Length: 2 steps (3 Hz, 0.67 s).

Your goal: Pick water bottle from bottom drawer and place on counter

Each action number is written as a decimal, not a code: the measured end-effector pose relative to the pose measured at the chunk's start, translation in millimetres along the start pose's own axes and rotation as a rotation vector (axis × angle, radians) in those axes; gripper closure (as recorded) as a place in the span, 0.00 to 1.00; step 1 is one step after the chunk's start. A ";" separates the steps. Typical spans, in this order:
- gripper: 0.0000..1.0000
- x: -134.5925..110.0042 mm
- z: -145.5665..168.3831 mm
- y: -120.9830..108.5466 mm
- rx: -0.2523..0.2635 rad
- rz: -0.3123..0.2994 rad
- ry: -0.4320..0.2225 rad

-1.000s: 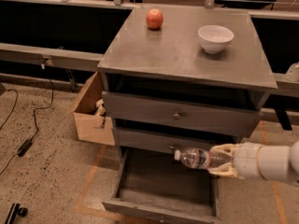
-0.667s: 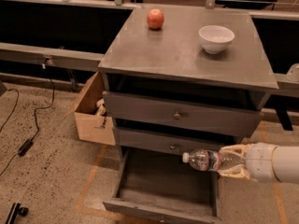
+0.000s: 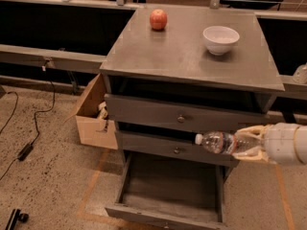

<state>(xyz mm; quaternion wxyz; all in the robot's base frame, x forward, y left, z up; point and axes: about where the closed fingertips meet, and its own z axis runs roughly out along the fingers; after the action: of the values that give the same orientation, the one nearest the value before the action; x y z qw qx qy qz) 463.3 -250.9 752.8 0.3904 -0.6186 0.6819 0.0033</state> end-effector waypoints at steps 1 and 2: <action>1.00 -18.1 -37.3 -55.1 0.038 -0.034 0.039; 1.00 -30.5 -49.3 -101.6 0.060 -0.095 0.066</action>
Offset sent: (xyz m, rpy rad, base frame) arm 0.1073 -0.0296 0.1530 -0.1808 -0.1474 0.0330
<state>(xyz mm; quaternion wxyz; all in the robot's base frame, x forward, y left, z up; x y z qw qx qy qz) 521.0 -273.1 852.1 0.3859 -0.6379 0.6641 -0.0560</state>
